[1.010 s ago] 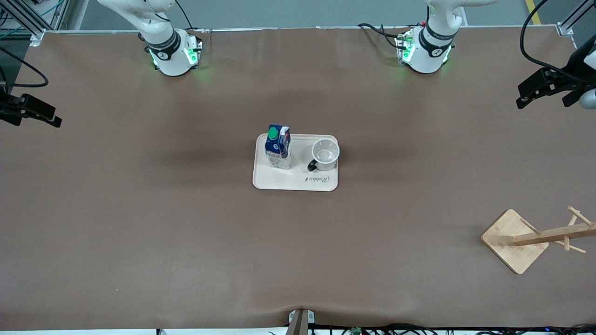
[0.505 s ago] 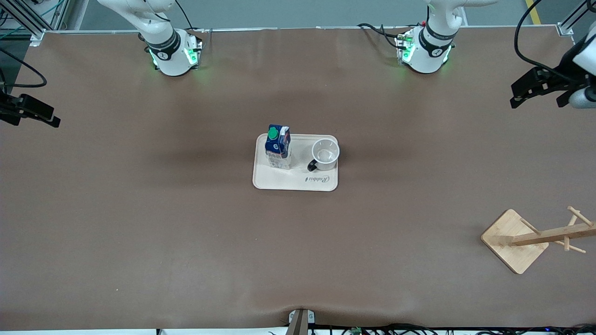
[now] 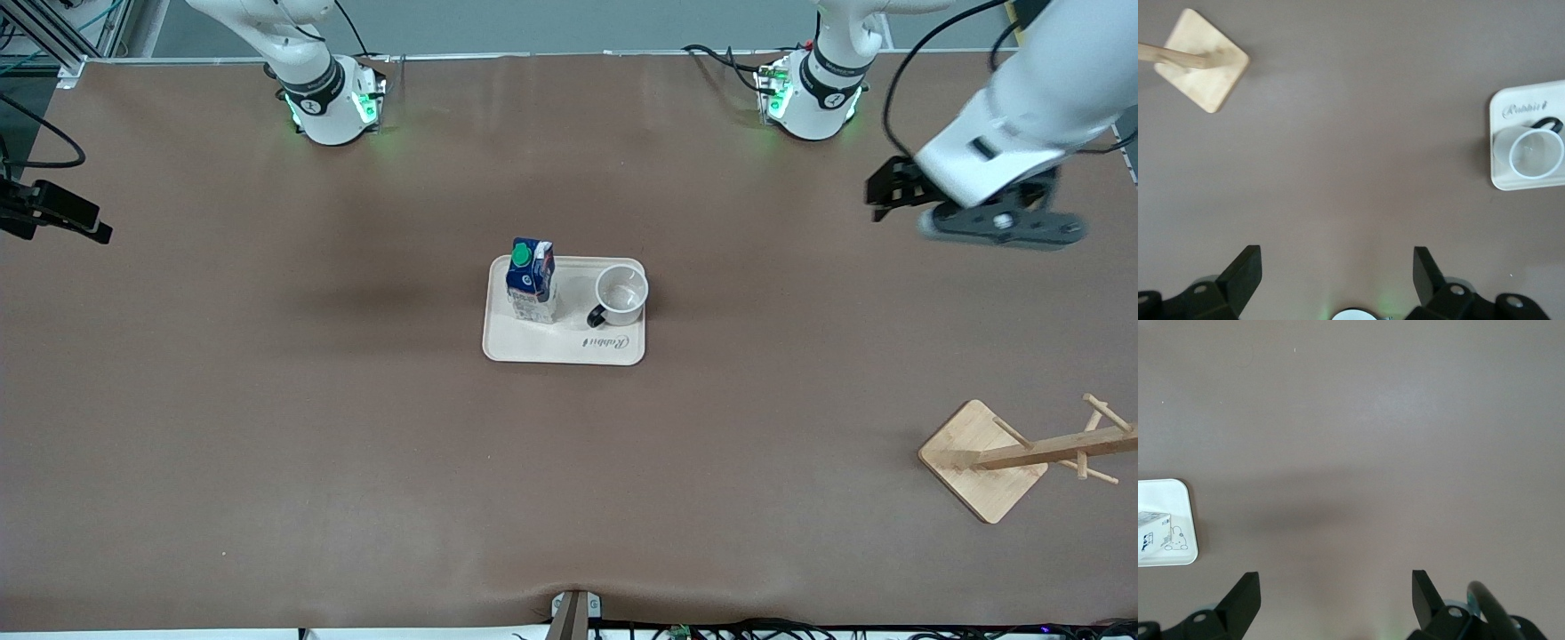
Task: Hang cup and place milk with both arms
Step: 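Move the left gripper over the white mug on the tray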
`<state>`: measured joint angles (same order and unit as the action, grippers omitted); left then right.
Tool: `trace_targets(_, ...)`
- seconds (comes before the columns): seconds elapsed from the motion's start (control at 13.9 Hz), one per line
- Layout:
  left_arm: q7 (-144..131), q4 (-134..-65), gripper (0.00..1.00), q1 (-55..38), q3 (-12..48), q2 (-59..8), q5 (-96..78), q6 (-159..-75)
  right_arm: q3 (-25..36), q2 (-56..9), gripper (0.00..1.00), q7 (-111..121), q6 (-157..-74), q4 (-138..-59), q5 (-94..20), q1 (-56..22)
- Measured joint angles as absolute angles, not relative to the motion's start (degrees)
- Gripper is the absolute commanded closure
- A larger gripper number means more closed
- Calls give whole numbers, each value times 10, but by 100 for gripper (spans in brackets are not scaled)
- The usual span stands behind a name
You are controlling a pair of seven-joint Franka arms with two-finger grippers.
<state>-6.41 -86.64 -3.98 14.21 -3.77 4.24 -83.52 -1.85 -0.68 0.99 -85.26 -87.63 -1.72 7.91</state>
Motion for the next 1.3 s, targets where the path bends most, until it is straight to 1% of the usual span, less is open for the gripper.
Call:
trace_targets(0.29,-91,-876,0,-63,195,-85,39,-860,-18,-7,0,10,-853,-876,-18,79)
trace_targets(0.51,-90,-891,0,-84,220,-120,39,-908,-18,-7,0,10,-853,-876,-19,80)
trace_targets(0.72,-89,-908,0,-90,259,-166,39,-958,-19,-7,0,10,-853,-876,-19,80)
trace_targets(0.87,-82,-943,0,-92,279,-189,39,-1025,-19,-7,0,10,-853,-876,-19,80)
trace_targets(1.01,-68,-996,0,-101,290,-201,39,-1110,-19,-7,0,10,-853,-877,-19,80)
trace_targets(1.08,-65,-1017,3,-109,290,-207,42,-1137,-19,-7,0,10,-853,-876,-19,80)
trace_targets(1.15,-62,-1029,10,-117,290,-216,53,-1156,-19,-7,0,10,-853,-877,-19,80)
trace_targets(1.23,-59,-1036,13,-121,290,-228,71,-1172,-19,-7,0,10,-853,-877,-19,80)
trace_targets(1.3,-57,-1039,13,-124,290,-243,92,-1187,-19,-7,0,10,-853,-877,-19,80)
